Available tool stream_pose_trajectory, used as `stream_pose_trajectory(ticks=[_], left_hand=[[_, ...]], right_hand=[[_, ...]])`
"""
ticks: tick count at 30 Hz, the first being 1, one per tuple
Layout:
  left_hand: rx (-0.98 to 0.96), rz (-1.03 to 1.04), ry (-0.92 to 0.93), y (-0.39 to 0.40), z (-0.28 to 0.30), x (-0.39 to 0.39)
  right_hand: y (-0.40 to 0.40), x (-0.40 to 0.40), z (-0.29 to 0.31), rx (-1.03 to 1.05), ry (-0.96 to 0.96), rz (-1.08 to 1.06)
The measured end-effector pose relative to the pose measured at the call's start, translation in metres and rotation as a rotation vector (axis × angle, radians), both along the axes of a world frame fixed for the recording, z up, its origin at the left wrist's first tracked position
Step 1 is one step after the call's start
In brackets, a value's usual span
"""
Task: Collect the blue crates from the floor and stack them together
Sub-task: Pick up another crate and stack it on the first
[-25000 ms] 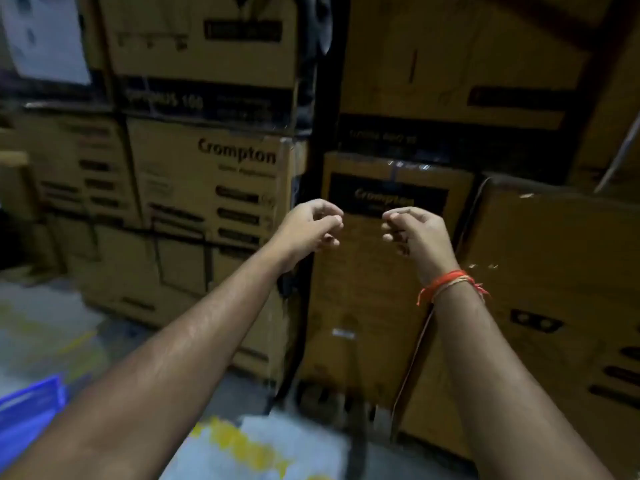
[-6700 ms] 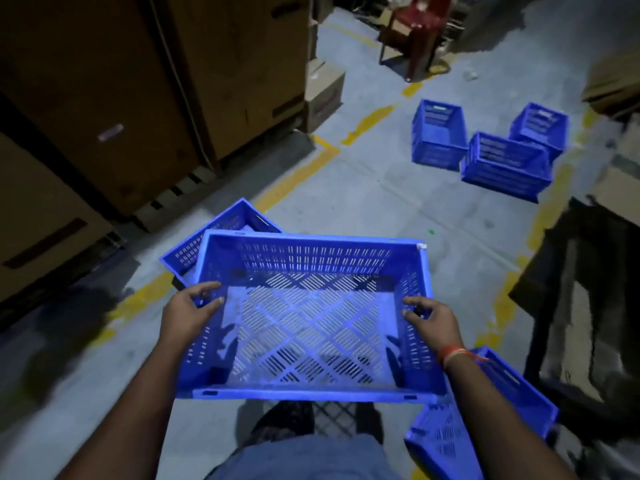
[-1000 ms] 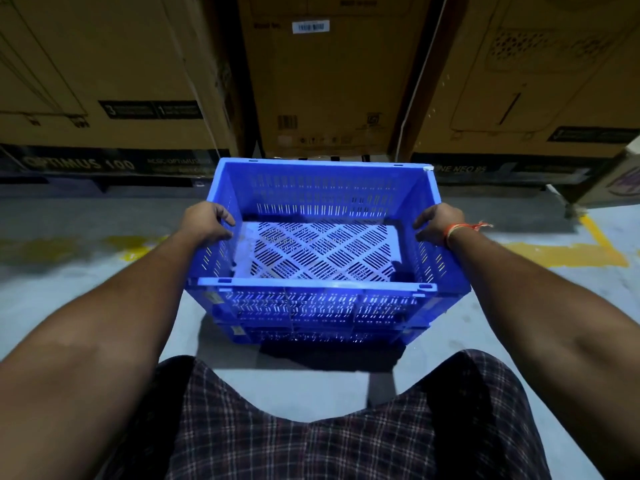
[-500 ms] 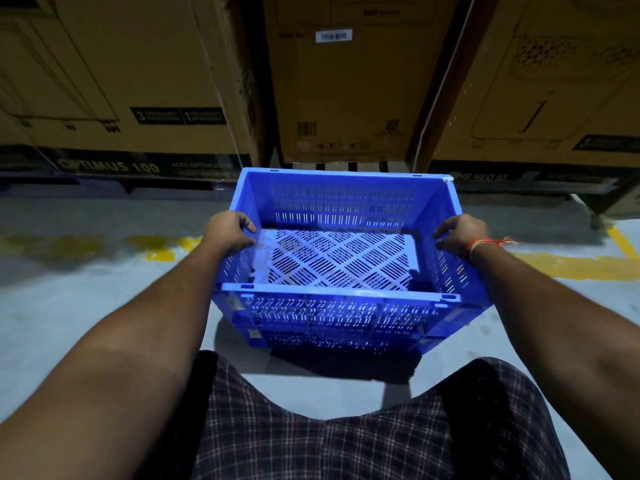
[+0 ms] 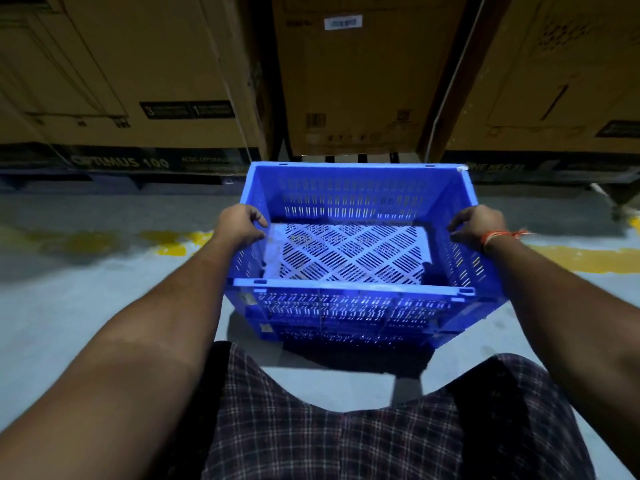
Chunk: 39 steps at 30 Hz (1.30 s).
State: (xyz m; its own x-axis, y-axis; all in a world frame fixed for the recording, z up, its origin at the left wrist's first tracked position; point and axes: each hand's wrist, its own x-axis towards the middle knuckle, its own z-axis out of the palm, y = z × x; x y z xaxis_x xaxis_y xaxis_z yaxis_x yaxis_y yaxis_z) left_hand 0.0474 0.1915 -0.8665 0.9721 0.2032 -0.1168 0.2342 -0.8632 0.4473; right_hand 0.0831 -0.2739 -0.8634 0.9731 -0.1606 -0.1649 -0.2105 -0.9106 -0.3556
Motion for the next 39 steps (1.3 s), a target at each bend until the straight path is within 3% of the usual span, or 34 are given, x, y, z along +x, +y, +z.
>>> stream_pose_trajectory(ticks=[31,39], left_hand=[[0.005,-0.020,-0.024,0.004,-0.007,0.005],[-0.117,-0.051,-0.003,0.011,-0.010,0.009]], right_hand=[[0.000,-0.005,-0.003,0.055,-0.022,-0.031],[-0.003,-0.004,-0.005,0.169,-0.014,-0.044]])
